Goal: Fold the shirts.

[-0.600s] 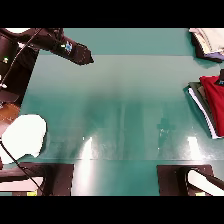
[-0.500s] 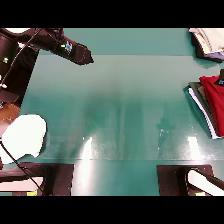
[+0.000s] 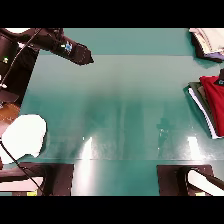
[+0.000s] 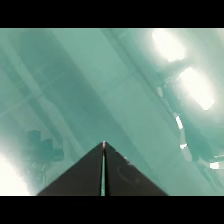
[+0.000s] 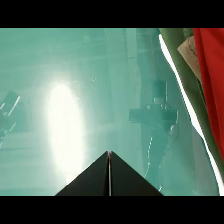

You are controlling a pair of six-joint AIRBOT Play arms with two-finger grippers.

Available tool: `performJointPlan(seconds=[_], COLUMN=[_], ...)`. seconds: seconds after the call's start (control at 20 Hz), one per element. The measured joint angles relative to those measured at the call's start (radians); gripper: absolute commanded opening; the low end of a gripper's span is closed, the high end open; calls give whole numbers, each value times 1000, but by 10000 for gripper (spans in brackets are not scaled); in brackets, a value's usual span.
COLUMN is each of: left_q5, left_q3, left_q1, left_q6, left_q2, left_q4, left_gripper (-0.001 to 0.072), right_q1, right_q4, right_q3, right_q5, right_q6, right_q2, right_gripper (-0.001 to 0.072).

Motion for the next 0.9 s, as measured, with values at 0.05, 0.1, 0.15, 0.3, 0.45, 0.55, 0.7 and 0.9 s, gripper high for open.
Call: performJointPlan(seconds=[0.05, 0.1, 0.15, 0.3, 0.45, 0.55, 0.7, 0.9], left_q5=[0, 4, 16, -13, -167, -284, -414, -468], left_q3=[0, 0, 0, 22, 43, 36, -14, -173], left_q1=[0, 0, 0, 18, 68, 109, 167, 241], left_q6=[0, 0, 0, -1, -5, -29, -87, -144], left_q2=[0, 0, 0, 13, 63, 103, 150, 172], left_q4=[-1, -4, -5, 0, 88, 220, 444, 602], left_gripper=[25, 25, 25, 26, 27, 490, 712, 711], right_q1=[0, 0, 0, 0, 1, 8, 29, 65], right_q4=[0, 0, 0, 0, 0, 0, 0, 0], right_q3=[0, 0, 0, 0, 0, 0, 0, 0], right_q5=[0, 1, 1, 3, 4, 5, 3, -14], right_q6=[0, 0, 0, 0, 0, -3, -18, -31], right_q2=[0, 0, 0, 0, 0, 0, 0, 0], right_gripper=[17, 17, 17, 17, 17, 17, 17, 17])
